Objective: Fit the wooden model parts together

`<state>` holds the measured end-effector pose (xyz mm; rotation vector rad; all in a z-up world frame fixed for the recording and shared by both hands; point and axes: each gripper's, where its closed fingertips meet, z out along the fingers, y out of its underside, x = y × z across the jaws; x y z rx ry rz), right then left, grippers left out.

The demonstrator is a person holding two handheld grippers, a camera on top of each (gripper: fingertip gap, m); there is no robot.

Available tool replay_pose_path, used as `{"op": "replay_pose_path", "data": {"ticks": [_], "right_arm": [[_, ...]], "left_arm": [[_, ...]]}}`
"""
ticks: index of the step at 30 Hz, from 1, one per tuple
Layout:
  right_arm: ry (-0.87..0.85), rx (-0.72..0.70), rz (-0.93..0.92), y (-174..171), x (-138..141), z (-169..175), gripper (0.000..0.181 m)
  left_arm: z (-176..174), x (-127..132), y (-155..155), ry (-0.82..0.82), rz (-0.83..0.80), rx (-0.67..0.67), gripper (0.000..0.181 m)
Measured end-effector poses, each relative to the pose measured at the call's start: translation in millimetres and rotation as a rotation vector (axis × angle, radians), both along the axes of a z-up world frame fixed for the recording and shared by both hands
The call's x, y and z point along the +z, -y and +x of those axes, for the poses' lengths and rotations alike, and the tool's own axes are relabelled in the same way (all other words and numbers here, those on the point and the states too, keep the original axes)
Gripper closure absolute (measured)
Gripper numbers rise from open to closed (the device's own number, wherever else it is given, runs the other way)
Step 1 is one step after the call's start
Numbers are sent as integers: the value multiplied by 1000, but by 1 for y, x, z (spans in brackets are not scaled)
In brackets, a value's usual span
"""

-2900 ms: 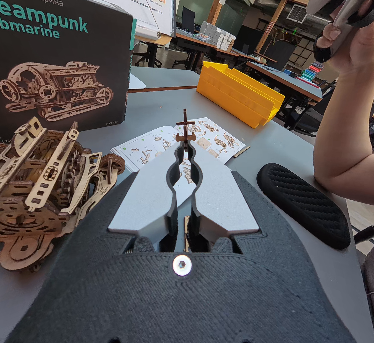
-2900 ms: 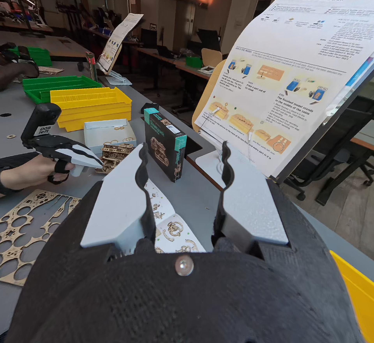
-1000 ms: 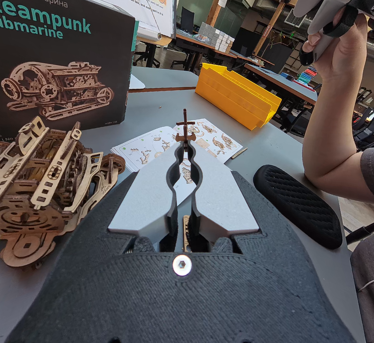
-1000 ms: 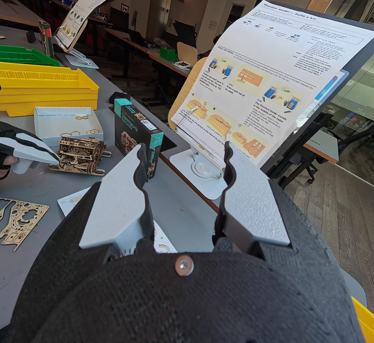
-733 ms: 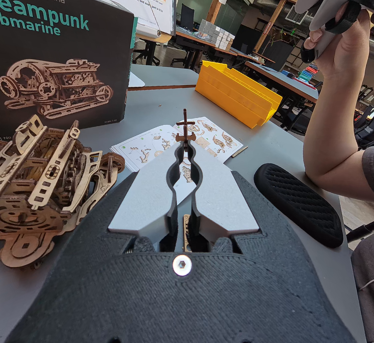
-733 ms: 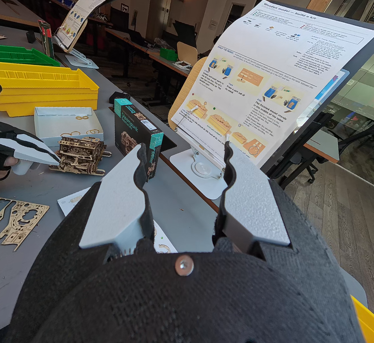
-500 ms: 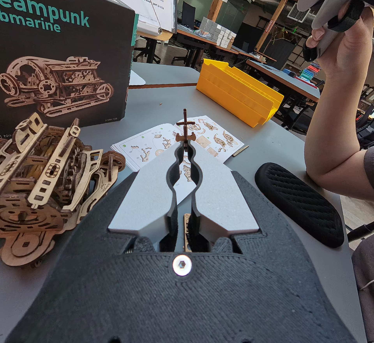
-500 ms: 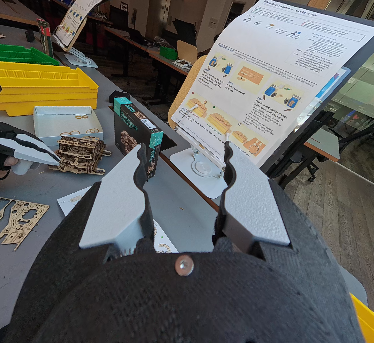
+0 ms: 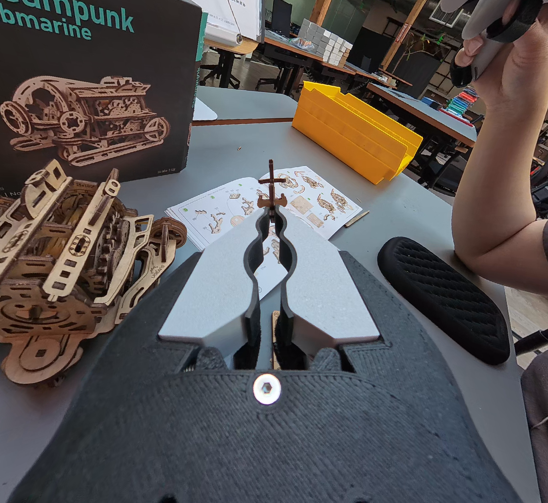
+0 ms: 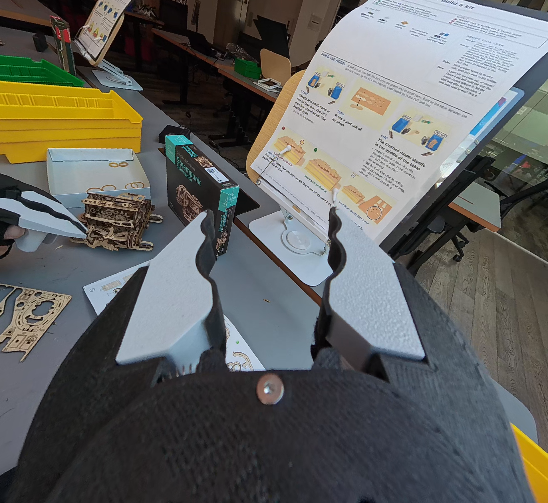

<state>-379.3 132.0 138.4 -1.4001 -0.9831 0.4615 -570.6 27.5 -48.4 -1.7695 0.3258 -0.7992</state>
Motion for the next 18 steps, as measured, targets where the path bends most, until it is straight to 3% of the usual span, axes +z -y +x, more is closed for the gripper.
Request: {"op": "replay_pose_path", "data": {"ticks": [7, 18], "right_arm": [[8, -2, -1, -1, -1, 0, 105], [22, -7, -5, -3, -5, -2, 105]], "left_arm": [[-6, -1, -2, -18, -2, 32, 181], [-11, -13, -7, -200, 11, 113, 181]]}}
